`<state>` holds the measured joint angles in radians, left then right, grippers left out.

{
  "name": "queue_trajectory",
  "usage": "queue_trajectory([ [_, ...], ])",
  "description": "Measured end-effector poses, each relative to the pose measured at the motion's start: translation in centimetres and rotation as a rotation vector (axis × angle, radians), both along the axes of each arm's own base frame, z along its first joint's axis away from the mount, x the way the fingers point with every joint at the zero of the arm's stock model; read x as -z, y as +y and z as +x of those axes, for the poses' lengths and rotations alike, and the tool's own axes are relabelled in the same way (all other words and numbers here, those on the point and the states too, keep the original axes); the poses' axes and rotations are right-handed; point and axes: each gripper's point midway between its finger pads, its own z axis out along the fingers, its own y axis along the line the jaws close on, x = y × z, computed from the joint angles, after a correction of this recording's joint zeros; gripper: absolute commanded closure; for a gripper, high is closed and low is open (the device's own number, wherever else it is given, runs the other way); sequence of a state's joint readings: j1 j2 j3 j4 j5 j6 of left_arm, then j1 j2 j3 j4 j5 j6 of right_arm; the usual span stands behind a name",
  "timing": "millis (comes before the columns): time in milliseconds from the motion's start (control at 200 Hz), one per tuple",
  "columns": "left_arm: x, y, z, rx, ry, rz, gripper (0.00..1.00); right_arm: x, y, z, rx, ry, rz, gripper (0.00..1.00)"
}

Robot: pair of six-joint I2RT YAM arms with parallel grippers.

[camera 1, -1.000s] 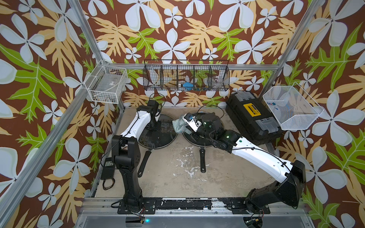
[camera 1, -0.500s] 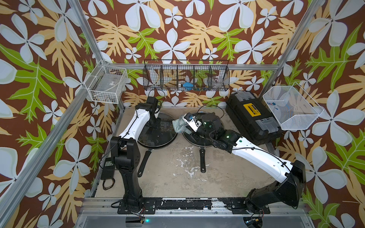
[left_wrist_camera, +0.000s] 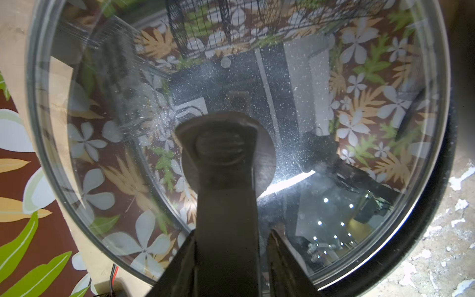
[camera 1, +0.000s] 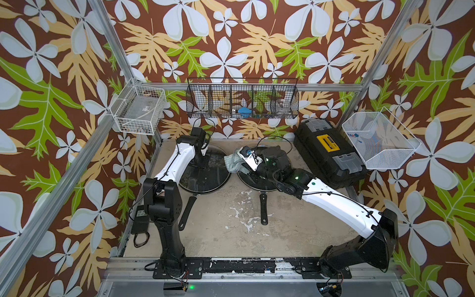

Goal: Wipe the pot lid with a cloth
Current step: Place the pot lid on the cooking pot.

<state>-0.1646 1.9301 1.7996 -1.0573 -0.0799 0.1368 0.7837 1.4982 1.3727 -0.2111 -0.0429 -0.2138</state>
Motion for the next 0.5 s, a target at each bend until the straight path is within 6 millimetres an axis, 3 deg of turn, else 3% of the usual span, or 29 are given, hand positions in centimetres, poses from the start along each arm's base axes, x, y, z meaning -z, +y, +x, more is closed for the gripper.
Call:
queue_trajectory([
  [240, 0.27, -0.06, -0.2, -0.007, 0.012, -0.01, 0.74, -0.03, -0.33, 0.08, 0.015, -0.005, -0.004, 1.0],
  [500, 0.27, -0.24, -0.42, 0.002, 0.018, -0.018, 0.79, -0.16, -0.41, 0.02, 0.016, -0.008, -0.002, 1.0],
])
